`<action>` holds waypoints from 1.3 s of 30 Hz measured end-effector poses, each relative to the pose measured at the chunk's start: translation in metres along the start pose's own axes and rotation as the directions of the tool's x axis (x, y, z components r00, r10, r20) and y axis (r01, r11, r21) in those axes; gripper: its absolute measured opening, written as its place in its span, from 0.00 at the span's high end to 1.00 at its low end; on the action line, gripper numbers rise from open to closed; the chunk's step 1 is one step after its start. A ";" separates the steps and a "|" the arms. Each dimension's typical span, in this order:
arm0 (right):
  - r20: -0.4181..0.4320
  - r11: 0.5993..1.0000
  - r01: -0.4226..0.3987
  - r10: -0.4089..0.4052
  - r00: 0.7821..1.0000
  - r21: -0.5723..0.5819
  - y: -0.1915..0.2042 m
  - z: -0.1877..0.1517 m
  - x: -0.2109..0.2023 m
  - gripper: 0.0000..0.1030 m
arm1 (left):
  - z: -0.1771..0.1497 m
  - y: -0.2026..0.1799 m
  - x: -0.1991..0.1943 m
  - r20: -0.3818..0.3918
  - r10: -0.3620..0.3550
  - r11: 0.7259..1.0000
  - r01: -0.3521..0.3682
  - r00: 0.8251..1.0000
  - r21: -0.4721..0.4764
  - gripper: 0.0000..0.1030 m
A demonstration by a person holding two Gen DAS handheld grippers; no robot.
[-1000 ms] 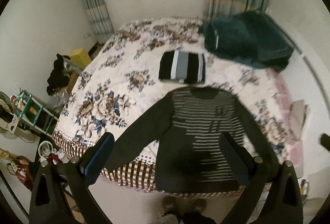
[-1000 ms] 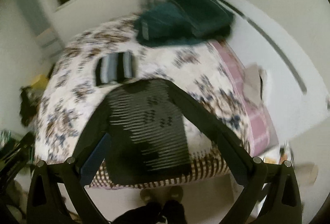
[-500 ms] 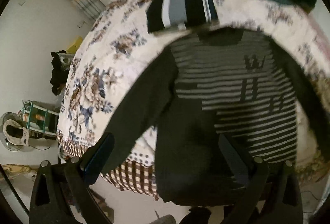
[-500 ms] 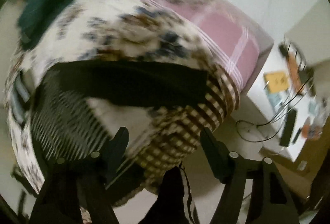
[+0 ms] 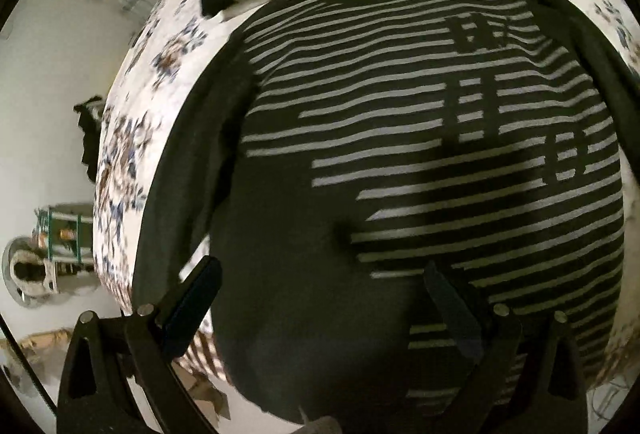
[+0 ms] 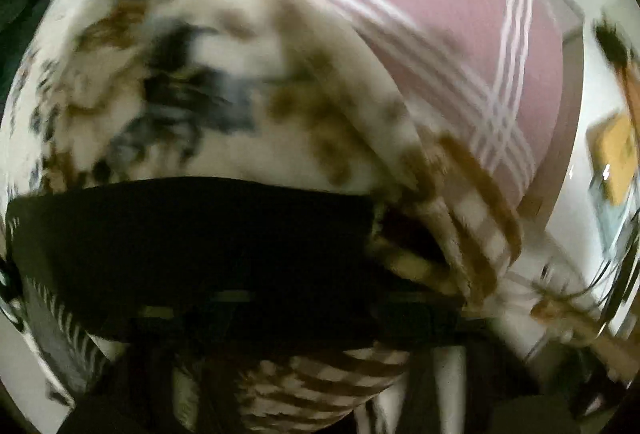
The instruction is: Fold small clothes
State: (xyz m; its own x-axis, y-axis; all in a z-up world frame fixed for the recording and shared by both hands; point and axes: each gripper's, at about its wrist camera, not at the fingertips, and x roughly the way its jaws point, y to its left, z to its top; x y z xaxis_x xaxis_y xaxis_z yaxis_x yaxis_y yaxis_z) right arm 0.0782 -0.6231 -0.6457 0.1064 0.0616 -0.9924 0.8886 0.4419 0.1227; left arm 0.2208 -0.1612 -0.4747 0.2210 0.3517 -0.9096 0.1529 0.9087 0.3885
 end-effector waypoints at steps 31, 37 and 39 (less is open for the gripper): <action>0.205 0.722 -0.507 0.470 0.859 0.471 -0.067 0.060 0.055 0.52 | 0.010 -0.056 0.015 0.001 -0.048 0.999 0.048 0.999 0.006 0.00; 0.336 0.698 -0.591 0.489 0.805 0.404 -0.039 0.076 0.037 0.93 | 0.011 -0.055 0.017 -0.004 -0.038 0.999 0.038 0.999 -0.001 0.00; 0.403 0.698 -0.629 0.495 0.770 0.343 -0.034 0.085 0.007 0.93 | 0.013 -0.056 0.015 -0.002 -0.043 0.999 0.043 0.999 -0.001 0.00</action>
State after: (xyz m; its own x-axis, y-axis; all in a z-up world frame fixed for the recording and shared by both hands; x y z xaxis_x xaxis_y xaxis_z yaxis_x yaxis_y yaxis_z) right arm 0.0867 -0.7143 -0.6578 0.7017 -0.0950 -0.7061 0.7063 -0.0376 0.7069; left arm 0.2276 -0.2093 -0.5081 0.2123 0.3125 -0.9259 0.1611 0.9234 0.3485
